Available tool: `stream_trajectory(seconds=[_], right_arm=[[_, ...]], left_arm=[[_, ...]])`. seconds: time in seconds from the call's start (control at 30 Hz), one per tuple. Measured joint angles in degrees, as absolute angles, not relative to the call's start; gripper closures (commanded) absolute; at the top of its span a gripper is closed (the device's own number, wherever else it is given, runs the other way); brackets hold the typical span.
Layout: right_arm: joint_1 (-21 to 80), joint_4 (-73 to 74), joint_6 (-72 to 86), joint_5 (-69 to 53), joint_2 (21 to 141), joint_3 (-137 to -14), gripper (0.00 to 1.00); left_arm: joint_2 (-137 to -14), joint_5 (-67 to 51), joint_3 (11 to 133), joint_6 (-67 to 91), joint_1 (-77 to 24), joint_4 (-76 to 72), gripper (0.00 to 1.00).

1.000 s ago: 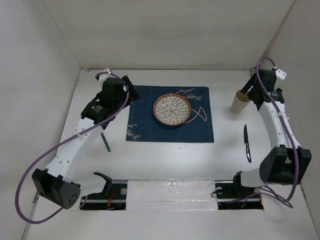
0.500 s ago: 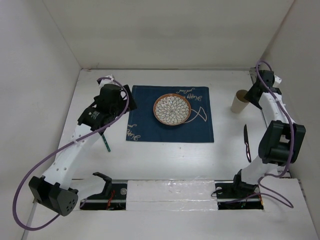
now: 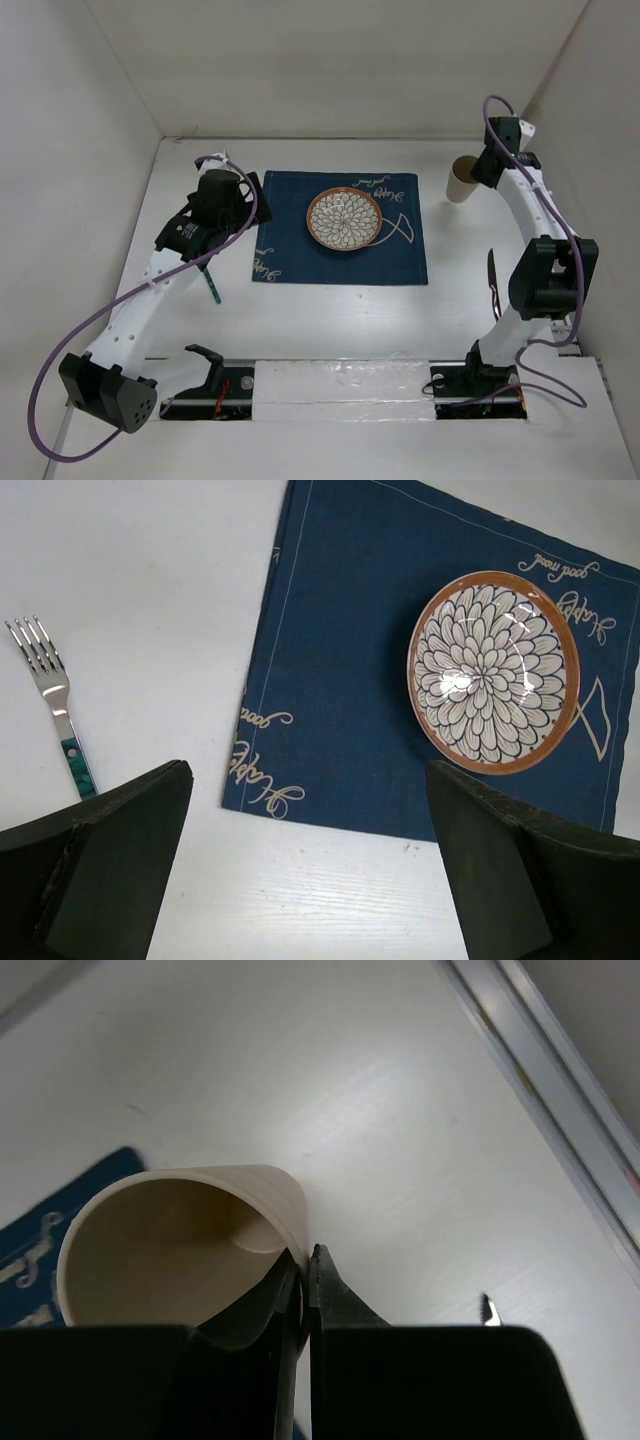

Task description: Set the dinner table for one person

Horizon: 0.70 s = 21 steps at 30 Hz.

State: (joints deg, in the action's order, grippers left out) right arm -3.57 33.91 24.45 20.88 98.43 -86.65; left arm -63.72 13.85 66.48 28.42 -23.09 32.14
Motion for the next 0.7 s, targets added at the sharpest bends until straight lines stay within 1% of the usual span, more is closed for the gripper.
stream_trajectory(seconds=[0.17, 0.33, 0.5, 0.7], right_arm=[[2.7, 35.14, 23.53, 21.43, 102.83, -96.77, 1.0], [6.74, 38.5, 22.5, 20.86, 111.94, -107.02, 1.0], [9.08, 41.23, 22.2, 19.9, 119.48, -113.12, 1.0], [10.68, 43.53, 21.8, 18.28, 124.05, -117.95, 1.0]], left_arm=[[-62.94, 13.69, 65.58, 28.32, -23.09, 31.92, 0.0], [-62.83, 13.69, 65.58, 28.32, -23.09, 31.86, 0.0], [-62.61, 13.69, 65.58, 28.32, -23.09, 31.75, 0.0], [-62.33, 13.69, 65.58, 28.29, -23.09, 31.51, 0.0]])
